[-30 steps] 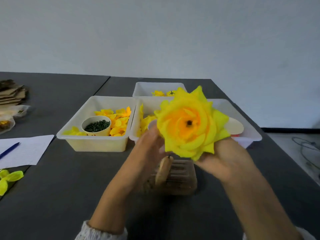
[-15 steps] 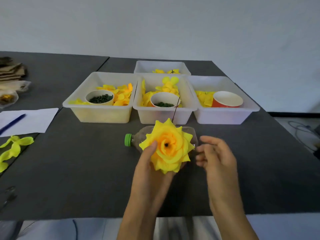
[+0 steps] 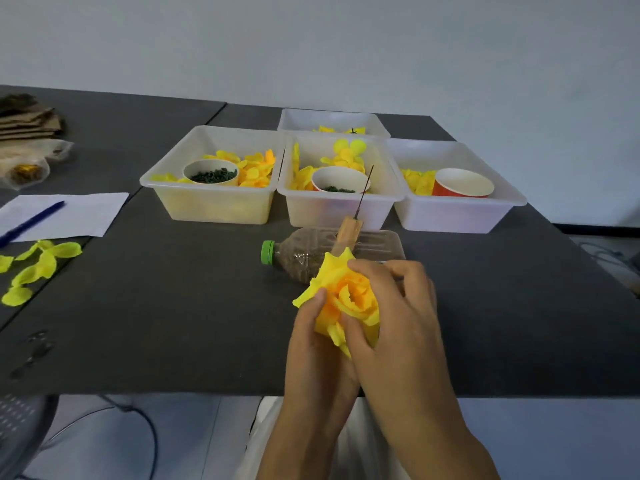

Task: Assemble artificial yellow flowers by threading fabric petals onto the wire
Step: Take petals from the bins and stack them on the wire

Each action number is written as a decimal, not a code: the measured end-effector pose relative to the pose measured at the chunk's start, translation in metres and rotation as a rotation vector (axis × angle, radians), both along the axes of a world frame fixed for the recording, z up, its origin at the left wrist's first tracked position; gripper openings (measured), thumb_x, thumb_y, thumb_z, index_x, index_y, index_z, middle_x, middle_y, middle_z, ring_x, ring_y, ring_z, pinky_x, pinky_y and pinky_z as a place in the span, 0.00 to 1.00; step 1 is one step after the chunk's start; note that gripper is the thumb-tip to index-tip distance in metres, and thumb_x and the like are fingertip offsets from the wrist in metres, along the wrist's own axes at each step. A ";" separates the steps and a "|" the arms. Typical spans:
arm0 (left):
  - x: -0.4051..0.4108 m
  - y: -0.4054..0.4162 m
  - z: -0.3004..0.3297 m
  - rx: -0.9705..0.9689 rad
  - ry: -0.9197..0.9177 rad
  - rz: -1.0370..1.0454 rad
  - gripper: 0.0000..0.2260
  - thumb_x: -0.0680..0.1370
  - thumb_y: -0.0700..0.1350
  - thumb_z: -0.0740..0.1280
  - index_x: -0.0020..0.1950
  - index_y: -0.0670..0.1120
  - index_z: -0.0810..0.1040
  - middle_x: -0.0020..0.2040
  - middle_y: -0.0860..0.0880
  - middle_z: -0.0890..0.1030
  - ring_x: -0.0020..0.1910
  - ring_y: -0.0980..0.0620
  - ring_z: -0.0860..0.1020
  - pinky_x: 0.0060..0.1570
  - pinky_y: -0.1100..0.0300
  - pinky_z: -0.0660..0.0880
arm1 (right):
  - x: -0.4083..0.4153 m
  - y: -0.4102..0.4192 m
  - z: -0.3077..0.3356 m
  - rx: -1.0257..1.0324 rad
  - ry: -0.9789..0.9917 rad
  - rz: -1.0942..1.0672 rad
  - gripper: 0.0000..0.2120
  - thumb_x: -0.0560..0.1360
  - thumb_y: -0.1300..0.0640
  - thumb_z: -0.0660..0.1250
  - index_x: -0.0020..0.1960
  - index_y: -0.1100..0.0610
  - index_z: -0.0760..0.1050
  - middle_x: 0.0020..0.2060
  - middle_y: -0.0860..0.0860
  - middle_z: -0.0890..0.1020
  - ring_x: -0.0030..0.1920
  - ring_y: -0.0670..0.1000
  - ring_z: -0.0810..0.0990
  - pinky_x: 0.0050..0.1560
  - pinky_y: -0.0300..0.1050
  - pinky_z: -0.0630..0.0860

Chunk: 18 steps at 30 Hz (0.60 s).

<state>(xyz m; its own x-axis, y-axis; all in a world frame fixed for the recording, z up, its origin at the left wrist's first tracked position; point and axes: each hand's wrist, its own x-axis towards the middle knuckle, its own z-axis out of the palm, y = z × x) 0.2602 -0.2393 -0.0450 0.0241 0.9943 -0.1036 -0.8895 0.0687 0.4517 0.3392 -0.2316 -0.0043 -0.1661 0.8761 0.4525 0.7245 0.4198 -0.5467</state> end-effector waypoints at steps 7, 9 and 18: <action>0.001 -0.004 -0.001 0.030 -0.066 -0.003 0.20 0.75 0.56 0.63 0.50 0.43 0.87 0.51 0.42 0.85 0.48 0.46 0.85 0.44 0.53 0.81 | -0.005 -0.013 -0.008 0.216 0.231 -0.092 0.15 0.76 0.41 0.61 0.53 0.50 0.78 0.56 0.47 0.71 0.53 0.41 0.69 0.47 0.29 0.69; 0.001 -0.004 -0.002 0.035 -0.087 -0.006 0.19 0.74 0.55 0.63 0.51 0.43 0.86 0.52 0.41 0.84 0.49 0.45 0.84 0.45 0.52 0.81 | -0.004 -0.013 -0.006 0.256 0.209 -0.150 0.11 0.75 0.47 0.65 0.50 0.52 0.80 0.52 0.48 0.71 0.53 0.41 0.66 0.45 0.29 0.66; 0.001 -0.010 0.001 0.035 -0.101 0.058 0.19 0.76 0.54 0.63 0.52 0.42 0.86 0.52 0.41 0.84 0.47 0.46 0.84 0.42 0.53 0.81 | -0.009 -0.022 0.012 0.105 0.215 -0.059 0.19 0.71 0.47 0.67 0.57 0.55 0.79 0.54 0.50 0.79 0.49 0.48 0.78 0.42 0.37 0.78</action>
<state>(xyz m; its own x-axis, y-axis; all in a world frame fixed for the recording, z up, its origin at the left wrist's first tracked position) 0.2615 -0.2493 -0.0441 -0.0246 0.9973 -0.0688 -0.9325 0.0020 0.3612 0.3303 -0.2534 0.0079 -0.0067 0.8278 0.5610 0.6212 0.4430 -0.6464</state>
